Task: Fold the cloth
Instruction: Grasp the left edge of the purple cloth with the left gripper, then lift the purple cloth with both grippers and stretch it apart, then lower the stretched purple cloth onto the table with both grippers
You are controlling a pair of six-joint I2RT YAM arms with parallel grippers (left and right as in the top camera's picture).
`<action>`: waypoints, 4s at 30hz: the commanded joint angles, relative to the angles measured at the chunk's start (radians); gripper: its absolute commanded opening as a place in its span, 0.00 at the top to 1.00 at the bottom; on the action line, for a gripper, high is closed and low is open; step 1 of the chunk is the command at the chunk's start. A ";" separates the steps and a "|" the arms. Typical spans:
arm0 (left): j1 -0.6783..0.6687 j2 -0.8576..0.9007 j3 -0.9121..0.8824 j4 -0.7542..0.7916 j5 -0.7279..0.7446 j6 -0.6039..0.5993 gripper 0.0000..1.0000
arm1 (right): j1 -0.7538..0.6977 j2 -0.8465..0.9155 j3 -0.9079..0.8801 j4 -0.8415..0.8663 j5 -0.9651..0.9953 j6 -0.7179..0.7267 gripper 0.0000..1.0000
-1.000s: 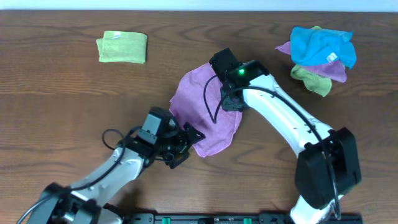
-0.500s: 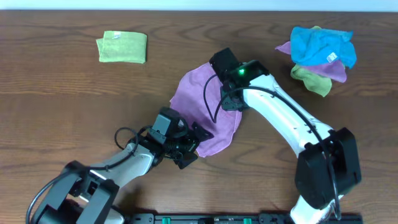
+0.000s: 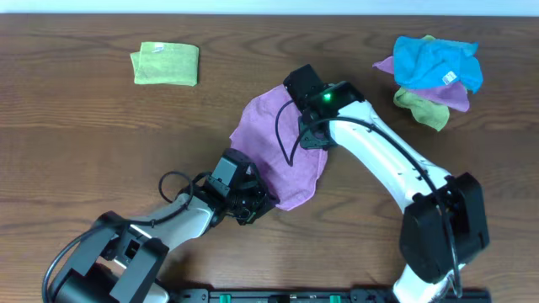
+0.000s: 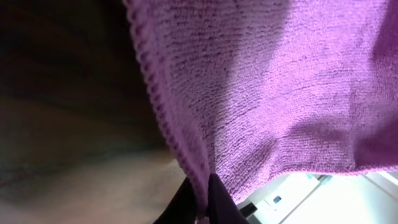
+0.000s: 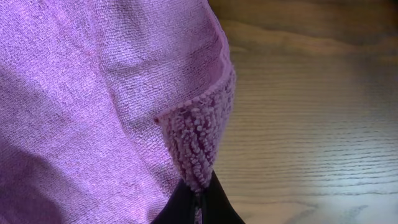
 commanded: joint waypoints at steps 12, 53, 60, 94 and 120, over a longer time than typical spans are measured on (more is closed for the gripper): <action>0.281 -0.009 0.002 -0.137 0.261 0.386 0.94 | -0.001 -0.028 -0.009 -0.051 0.039 0.059 0.98; 0.470 -0.031 0.550 -0.362 0.045 0.578 0.94 | -0.042 -0.143 -0.021 0.372 0.184 -0.031 0.98; 0.470 0.091 0.608 -0.098 0.029 0.454 0.94 | -0.093 -0.125 -0.013 0.619 0.169 -0.131 0.99; 0.419 0.138 0.855 -1.012 0.185 1.007 0.94 | -0.106 -0.231 -0.013 0.080 0.075 -0.171 0.98; 0.131 0.138 0.359 -0.846 0.238 0.978 0.94 | -0.066 -0.392 -0.485 -0.090 -0.051 0.035 0.98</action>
